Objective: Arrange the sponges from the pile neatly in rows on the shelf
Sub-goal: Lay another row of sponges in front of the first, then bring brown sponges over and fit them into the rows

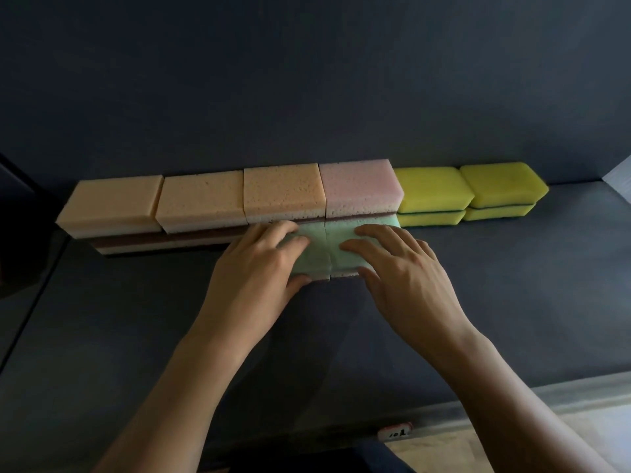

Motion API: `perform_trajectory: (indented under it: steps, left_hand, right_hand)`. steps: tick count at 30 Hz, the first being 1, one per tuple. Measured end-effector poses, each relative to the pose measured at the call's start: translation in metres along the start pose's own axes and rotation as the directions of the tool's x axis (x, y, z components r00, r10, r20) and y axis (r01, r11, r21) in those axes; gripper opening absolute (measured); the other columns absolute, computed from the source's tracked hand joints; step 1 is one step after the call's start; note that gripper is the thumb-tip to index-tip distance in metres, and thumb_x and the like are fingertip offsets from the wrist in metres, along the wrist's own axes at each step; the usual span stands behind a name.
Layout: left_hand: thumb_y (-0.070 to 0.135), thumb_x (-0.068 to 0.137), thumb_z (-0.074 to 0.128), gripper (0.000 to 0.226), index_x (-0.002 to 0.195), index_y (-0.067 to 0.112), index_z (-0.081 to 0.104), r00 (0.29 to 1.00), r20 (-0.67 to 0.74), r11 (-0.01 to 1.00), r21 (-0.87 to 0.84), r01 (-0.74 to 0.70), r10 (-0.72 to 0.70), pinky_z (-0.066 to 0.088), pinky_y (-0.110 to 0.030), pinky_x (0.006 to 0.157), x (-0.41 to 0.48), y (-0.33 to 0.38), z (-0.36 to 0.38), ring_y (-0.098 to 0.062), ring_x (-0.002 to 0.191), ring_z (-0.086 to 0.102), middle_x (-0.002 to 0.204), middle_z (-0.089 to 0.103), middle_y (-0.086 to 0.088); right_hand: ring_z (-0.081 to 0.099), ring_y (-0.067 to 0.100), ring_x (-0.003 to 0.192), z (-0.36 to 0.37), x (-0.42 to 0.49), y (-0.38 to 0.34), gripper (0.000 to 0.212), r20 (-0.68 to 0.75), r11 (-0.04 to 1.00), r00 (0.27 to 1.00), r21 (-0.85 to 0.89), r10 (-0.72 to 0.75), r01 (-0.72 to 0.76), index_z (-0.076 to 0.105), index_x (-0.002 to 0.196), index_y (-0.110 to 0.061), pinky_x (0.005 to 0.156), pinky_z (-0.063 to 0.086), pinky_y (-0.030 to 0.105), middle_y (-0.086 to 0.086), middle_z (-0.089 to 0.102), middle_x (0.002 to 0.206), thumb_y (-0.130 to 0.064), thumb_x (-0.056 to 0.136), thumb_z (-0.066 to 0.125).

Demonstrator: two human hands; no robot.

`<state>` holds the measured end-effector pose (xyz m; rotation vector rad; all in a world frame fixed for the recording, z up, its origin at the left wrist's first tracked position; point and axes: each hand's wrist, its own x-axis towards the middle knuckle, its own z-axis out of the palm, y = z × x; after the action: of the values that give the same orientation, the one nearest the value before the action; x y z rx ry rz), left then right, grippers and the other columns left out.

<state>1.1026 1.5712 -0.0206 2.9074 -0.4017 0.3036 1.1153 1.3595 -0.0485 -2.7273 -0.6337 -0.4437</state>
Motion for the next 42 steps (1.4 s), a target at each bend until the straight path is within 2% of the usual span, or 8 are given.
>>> perform_trajectory:
  steps: [11, 20, 25, 29, 31, 34, 38, 42]
  left_hand:
    - [0.022, 0.070, 0.084, 0.051, 0.119, 0.019, 0.067, 1.000, -0.013, 1.000, 0.003, 0.024, -0.024, 0.053, -0.034, 0.078, 0.006, 0.005, 0.003, -0.022, 0.109, 0.058, 0.124, 0.060, 0.002]
    - [0.022, 0.075, 0.081, 0.053, 0.125, 0.021, 0.063, 0.997, -0.007, 0.997, 0.004, 0.080, -0.080, 0.052, -0.033, 0.083, 0.003, 0.014, 0.005, -0.021, 0.119, 0.054, 0.133, 0.055, 0.002]
    - [0.031, 0.072, 0.080, 0.060, 0.128, 0.019, 0.060, 0.989, -0.066, 0.989, 0.060, 0.134, -0.130, 0.048, -0.037, 0.092, -0.018, 0.018, -0.002, -0.023, 0.120, 0.055, 0.133, 0.056, -0.002]
    - [0.034, 0.078, 0.074, 0.046, 0.120, 0.018, 0.065, 0.957, -0.184, 0.967, 0.076, 0.243, -0.226, 0.050, -0.035, 0.080, -0.057, -0.001, -0.017, -0.023, 0.108, 0.061, 0.123, 0.061, -0.002]
    - [0.037, 0.080, 0.069, 0.042, 0.118, 0.019, 0.066, 0.931, -0.206, 0.942, 0.086, 0.324, -0.301, 0.050, -0.033, 0.076, -0.079, -0.017, -0.026, -0.022, 0.104, 0.062, 0.121, 0.061, 0.000]
    - [0.040, 0.081, 0.063, 0.041, 0.117, 0.020, 0.065, 0.888, -0.203, 0.895, 0.091, 0.437, -0.413, 0.049, -0.031, 0.067, -0.114, -0.044, -0.043, -0.022, 0.094, 0.065, 0.116, 0.062, 0.001]
    - [0.043, 0.082, 0.060, 0.039, 0.112, 0.020, 0.066, 0.842, -0.198, 0.843, 0.105, 0.528, -0.502, 0.049, -0.032, 0.065, -0.164, -0.088, -0.064, -0.022, 0.091, 0.065, 0.110, 0.063, 0.001]
    - [0.043, 0.081, 0.063, 0.036, 0.108, 0.020, 0.067, 0.819, -0.210, 0.818, 0.116, 0.564, -0.534, 0.045, -0.027, 0.062, -0.213, -0.139, -0.084, -0.019, 0.085, 0.065, 0.103, 0.064, 0.003]
  right_hand:
    - [0.056, 0.023, 0.121, 0.002, 0.007, 0.001, 0.048, 0.040, 1.000, 0.999, -0.003, 0.029, -0.029, 0.063, 0.124, -0.029, 0.093, 0.046, 0.039, -0.002, 0.059, 0.131, -0.012, 0.081, 0.076]
    - [0.054, 0.025, 0.123, 0.003, 0.009, 0.004, 0.053, 0.072, 1.000, 0.997, 0.010, 0.015, -0.015, 0.062, 0.126, -0.028, 0.093, 0.046, 0.044, 0.001, 0.058, 0.132, -0.014, 0.078, 0.079]
    - [0.055, 0.026, 0.124, -0.018, 0.013, -0.006, 0.050, 0.119, 0.999, 0.992, 0.045, -0.030, 0.025, 0.062, 0.128, -0.028, 0.095, 0.045, 0.046, 0.001, 0.057, 0.136, -0.029, 0.080, 0.077]
    - [0.057, 0.024, 0.120, -0.024, 0.022, -0.044, 0.040, 0.029, 0.960, 0.986, 0.230, -0.167, 0.156, 0.065, 0.124, -0.023, 0.094, 0.050, 0.046, 0.000, 0.060, 0.132, -0.026, 0.085, 0.071]
    - [0.058, 0.022, 0.118, -0.015, 0.026, -0.070, 0.035, 0.038, 0.935, 0.971, 0.283, -0.235, 0.215, 0.065, 0.123, -0.021, 0.092, 0.050, 0.046, -0.001, 0.060, 0.130, -0.027, 0.088, 0.069]
    - [0.060, 0.021, 0.112, 0.000, 0.033, -0.114, 0.034, 0.057, 0.907, 0.946, 0.309, -0.320, 0.288, 0.064, 0.123, -0.021, 0.089, 0.052, 0.043, -0.002, 0.061, 0.127, -0.030, 0.089, 0.066]
    - [0.059, 0.019, 0.112, 0.016, 0.037, -0.185, 0.040, 0.086, 0.870, 0.912, 0.347, -0.401, 0.350, 0.061, 0.125, -0.022, 0.089, 0.052, 0.040, -0.003, 0.061, 0.125, -0.035, 0.087, 0.059]
    - [0.060, 0.020, 0.109, 0.033, 0.041, -0.260, 0.039, 0.044, 0.864, 0.910, 0.335, -0.412, 0.376, 0.062, 0.123, -0.021, 0.085, 0.054, 0.037, -0.003, 0.062, 0.123, -0.028, 0.086, 0.070]
